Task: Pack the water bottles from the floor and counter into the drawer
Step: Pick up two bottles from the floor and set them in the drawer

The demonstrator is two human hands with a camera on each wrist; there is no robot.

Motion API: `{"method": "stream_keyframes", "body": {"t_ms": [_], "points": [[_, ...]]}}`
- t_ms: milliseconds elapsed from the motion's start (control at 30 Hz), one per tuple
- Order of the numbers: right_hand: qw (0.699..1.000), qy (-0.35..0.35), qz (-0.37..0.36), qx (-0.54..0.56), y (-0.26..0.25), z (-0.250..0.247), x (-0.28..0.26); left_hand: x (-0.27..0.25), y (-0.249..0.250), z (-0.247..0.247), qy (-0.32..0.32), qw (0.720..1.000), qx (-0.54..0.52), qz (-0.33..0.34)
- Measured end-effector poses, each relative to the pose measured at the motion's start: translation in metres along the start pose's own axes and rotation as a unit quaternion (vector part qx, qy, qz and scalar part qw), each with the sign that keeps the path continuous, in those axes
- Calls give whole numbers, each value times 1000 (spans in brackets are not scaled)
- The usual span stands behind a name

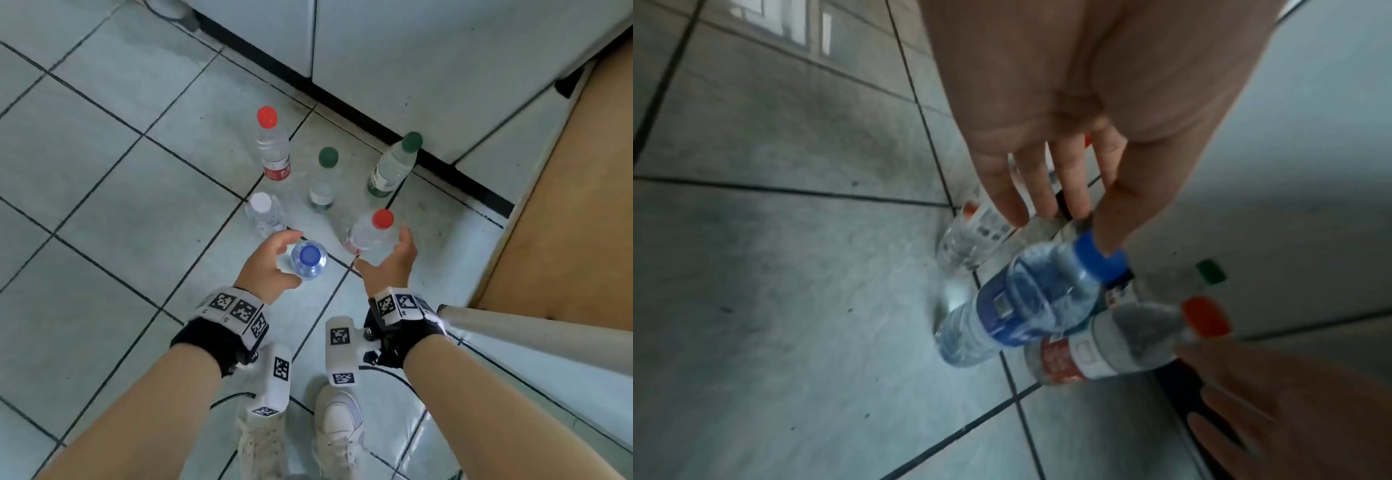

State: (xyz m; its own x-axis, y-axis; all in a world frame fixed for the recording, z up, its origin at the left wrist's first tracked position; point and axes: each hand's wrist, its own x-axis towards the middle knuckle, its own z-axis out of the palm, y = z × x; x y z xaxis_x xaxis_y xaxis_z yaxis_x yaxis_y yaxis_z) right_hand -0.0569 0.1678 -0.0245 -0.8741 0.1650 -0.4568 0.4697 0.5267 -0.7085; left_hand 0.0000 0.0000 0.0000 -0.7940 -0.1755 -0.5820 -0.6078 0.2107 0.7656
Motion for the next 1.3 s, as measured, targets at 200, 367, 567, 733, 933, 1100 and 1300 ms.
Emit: {"method": "stream_keyframes", "body": {"t_ms": [200, 367, 567, 733, 933, 1100, 1300], "points": [[999, -7, -5, 32, 29, 36, 57, 43, -17, 27, -41, 998, 47, -4], [998, -19, 51, 24, 16, 26, 62, 50, -30, 23, -27, 1000, 10, 6], [997, -61, 34, 12, 8, 31, 25, 4, -27, -10, 78, 995, -62, -18], [989, -120, 83, 17, -24, 4, -58, -64, 27, -44, 86, 993, -69, -31], [987, -135, 61, 59, -136, -87, -168, -167, 162, -96, 104, 994, -40, -18], [988, -116, 8, 102, -230, -176, -225, -227, 287, -118, 89, 993, -76, 32], [979, -85, -43, 182, -294, -289, -228, -241, 414, -82, 23, 988, -69, 136]]}}
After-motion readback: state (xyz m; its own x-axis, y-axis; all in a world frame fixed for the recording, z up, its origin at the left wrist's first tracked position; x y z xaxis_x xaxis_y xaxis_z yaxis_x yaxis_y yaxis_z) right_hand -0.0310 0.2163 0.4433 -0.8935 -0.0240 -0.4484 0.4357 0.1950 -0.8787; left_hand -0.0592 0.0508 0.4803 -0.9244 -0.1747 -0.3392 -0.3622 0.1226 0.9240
